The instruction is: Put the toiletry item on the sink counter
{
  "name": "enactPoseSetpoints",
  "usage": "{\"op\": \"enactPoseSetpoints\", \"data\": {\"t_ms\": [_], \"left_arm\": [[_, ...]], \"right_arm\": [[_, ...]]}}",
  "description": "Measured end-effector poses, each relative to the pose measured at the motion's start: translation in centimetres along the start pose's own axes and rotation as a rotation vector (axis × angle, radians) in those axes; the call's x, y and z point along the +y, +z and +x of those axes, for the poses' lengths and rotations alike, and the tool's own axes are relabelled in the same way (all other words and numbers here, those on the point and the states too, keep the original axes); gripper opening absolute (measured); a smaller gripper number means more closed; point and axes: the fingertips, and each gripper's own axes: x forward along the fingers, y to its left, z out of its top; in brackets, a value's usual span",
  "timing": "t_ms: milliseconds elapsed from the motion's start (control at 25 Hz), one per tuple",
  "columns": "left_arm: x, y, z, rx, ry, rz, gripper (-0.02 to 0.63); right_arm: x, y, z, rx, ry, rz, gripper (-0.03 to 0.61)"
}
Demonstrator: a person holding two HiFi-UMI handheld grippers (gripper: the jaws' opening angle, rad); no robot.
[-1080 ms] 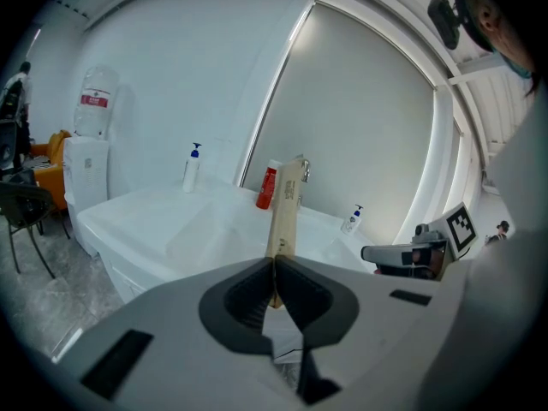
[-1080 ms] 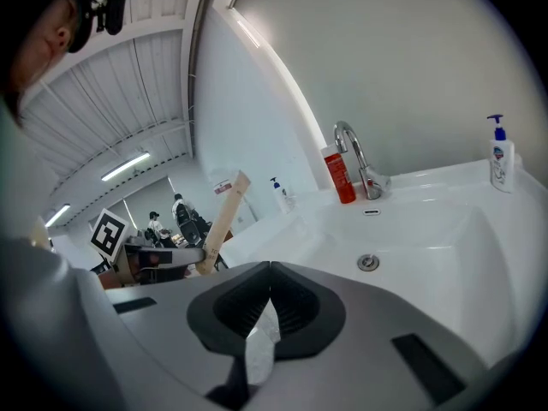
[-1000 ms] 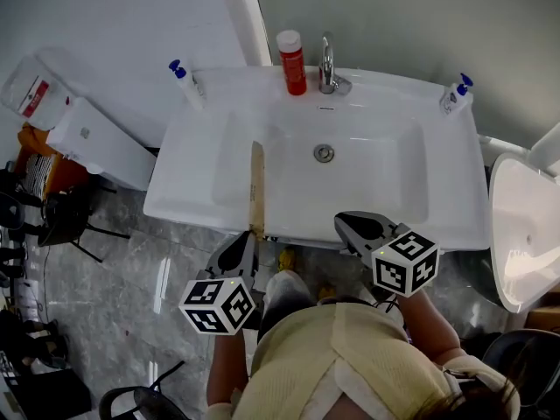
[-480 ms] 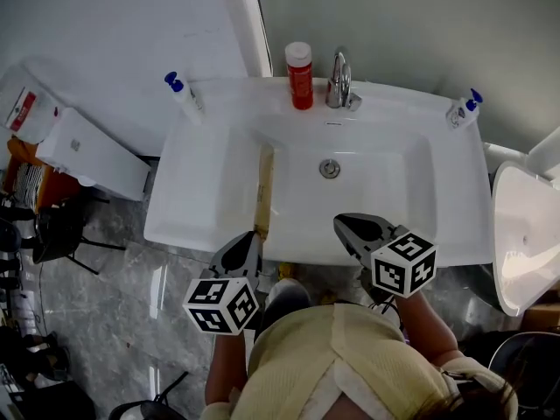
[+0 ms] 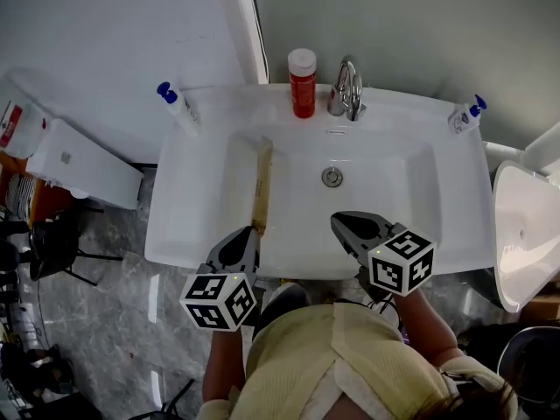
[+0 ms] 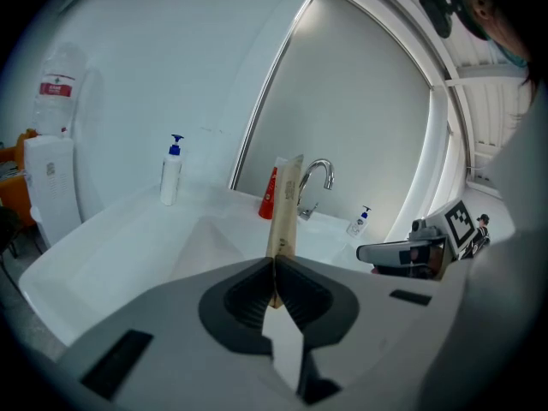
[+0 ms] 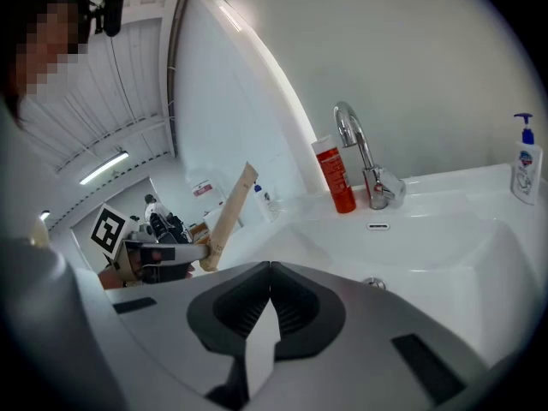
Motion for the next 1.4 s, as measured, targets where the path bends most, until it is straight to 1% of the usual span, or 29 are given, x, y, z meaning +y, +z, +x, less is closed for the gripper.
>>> {"op": "enactPoseSetpoints", "data": {"t_ms": [360, 920, 1040, 1280, 1400], "left_arm": [[2.9, 2.4, 2.6, 0.026, -0.022, 0.022, 0.046], [6.5, 4.8, 6.2, 0.084, -0.069, 0.071, 0.046], [7.1, 5.3, 7.1, 0.095, -0.07, 0.101, 0.046], [8.2, 5.9, 8.6, 0.127, -0.053, 0.192, 0.046], [9.1, 6.1, 9.4, 0.146, -0.05, 0.217, 0.046]], "right_arm": [[-0.5, 1.9, 3.0, 0.004, -0.03, 0.006, 0.025], [-1.2, 3.2, 7.5, 0.025, -0.074, 0.028, 0.025], [-1.4, 3.2, 8.1, 0.029, -0.082, 0.039, 0.025], [-2.0, 3.3, 8.9, 0.034, -0.104, 0.057, 0.025], [-2.1, 3.4, 9.3, 0.031, -0.111, 0.064, 0.025]]}}
